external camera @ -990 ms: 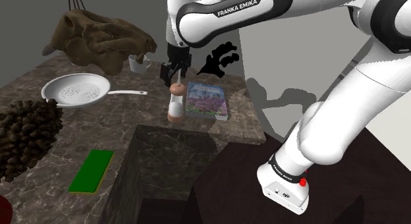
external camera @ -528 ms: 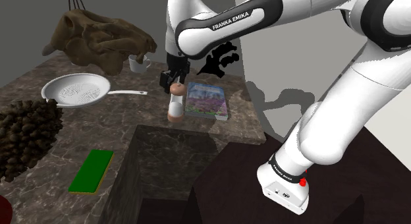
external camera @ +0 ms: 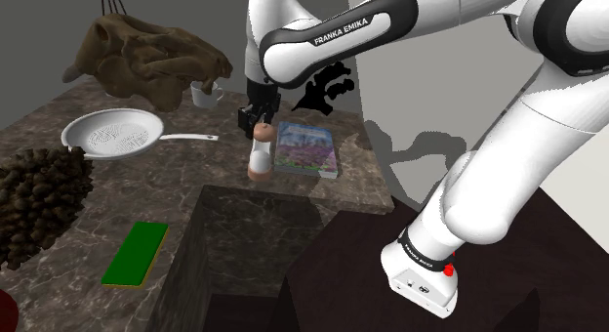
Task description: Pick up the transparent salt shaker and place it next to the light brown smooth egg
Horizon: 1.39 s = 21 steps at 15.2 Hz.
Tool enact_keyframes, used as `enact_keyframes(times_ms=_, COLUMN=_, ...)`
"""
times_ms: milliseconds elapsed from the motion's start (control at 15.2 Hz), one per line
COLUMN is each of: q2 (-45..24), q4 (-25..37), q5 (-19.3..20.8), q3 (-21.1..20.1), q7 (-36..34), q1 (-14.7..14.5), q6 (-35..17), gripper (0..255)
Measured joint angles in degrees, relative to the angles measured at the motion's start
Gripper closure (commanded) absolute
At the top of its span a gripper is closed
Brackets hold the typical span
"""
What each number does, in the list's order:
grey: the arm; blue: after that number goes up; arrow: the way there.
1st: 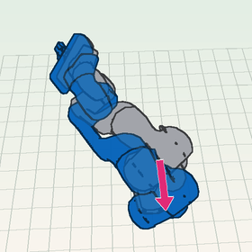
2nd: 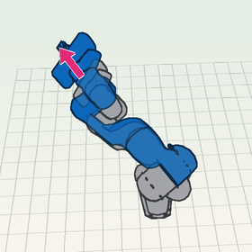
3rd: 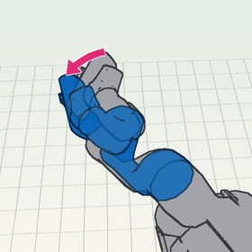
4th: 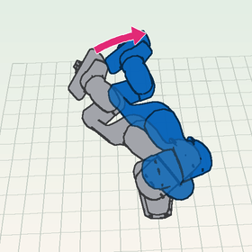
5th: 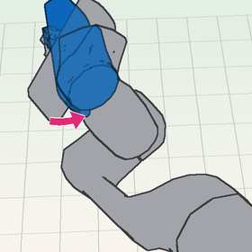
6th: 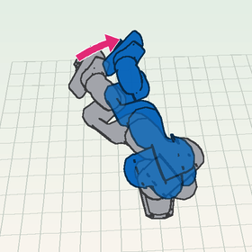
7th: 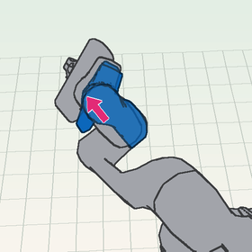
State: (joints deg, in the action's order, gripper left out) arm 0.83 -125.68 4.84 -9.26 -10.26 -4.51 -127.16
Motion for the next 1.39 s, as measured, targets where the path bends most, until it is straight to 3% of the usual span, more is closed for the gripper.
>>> enact_keyframes(times_ms=594, q2=0.09, q4=0.18, q5=-0.04, q3=0.00, q7=0.05, q1=0.00, q6=0.29, gripper=255)
enact_keyframes(times_ms=1386, q2=3.52, q4=5.54, q5=-1.11, q3=0.04, q7=1.17, q1=-0.05, q6=9.01, gripper=255)
